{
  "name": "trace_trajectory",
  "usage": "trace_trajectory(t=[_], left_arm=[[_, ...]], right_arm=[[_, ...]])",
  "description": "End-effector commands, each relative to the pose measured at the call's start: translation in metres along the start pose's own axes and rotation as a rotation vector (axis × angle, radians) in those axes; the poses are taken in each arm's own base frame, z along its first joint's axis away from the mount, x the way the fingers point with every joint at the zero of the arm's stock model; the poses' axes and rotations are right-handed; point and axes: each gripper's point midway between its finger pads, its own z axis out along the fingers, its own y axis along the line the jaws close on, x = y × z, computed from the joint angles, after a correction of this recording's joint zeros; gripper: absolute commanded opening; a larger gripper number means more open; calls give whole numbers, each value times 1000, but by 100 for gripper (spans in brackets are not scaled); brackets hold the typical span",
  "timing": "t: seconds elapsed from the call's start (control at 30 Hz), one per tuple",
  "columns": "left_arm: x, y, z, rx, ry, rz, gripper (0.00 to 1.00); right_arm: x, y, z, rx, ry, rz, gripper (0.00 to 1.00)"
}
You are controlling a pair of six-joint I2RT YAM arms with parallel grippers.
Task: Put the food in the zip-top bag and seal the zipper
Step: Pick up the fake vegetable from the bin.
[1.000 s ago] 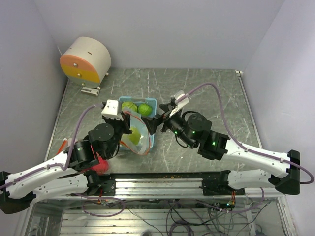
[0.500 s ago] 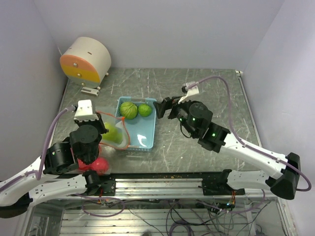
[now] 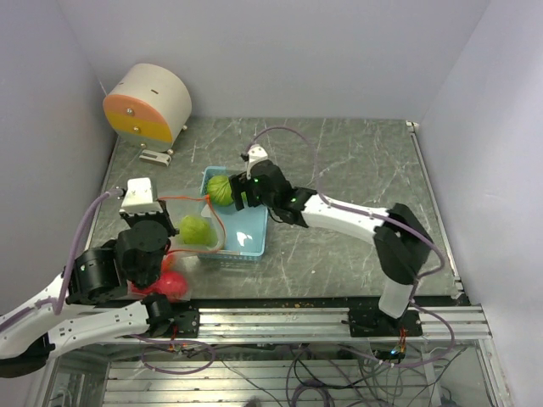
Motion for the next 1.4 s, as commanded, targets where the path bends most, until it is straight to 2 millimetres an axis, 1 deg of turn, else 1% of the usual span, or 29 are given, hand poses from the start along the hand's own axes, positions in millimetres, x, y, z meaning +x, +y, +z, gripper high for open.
trace_trajectory(t=[0.0, 0.07, 0.1, 0.2, 0.3, 0.4, 0.5, 0.63, 0.73, 0.77, 0.87, 0.9, 0.97, 1.03, 1.13, 1.23, 1.27, 1.37], left_arm=[[-13, 15, -6, -7, -27, -66, 7], [-14, 19, -8, -1, -29, -80, 7], [-14, 20, -9, 5, -29, -89, 7], [-15, 23, -12, 30, -28, -107, 7], [-16, 26, -14, 43, -32, -117, 7], [-18, 29, -15, 48, -37, -123, 7], [-18, 28, -15, 54, -37, -123, 7], [-18, 25, -15, 65, -33, -116, 7], [-18, 24, -15, 69, -27, -111, 7], [-18, 24, -15, 68, -26, -111, 7], [-17, 23, -16, 77, -25, -114, 7], [-16, 22, -16, 81, -24, -113, 7], [-17, 22, -16, 85, -24, -116, 7], [-17, 22, -16, 86, -22, -117, 7], [-18, 21, -16, 86, -23, -118, 7], [-19, 19, -16, 88, -23, -116, 7], [-20, 18, -16, 89, -23, -115, 7], [-22, 15, -15, 92, -25, -112, 7]], right_arm=[[20, -8, 28, 30, 74, -35, 79], [33, -15, 43, 53, 104, -33, 78], [35, -19, 48, 74, 107, -27, 78], [38, -33, 57, 133, 94, -18, 75], [36, -42, 65, 171, 76, -15, 75], [48, -50, 80, 186, 103, -24, 75], [53, -52, 92, 188, 102, -37, 75], [60, -62, 102, 237, 110, -62, 75], [65, -72, 102, 297, 112, -78, 75], [67, -75, 102, 306, 111, -82, 73], [73, -80, 102, 329, 117, -98, 42], [77, -81, 103, 334, 124, -102, 34], [80, -81, 104, 332, 136, -102, 27], [80, -78, 102, 318, 141, -95, 20], [69, -69, 92, 270, 115, -69, 10], [45, -53, 73, 194, 61, -42, 6], [32, -47, 62, 168, 32, -32, 5], [6, -32, 31, 82, -26, -9, 5]])
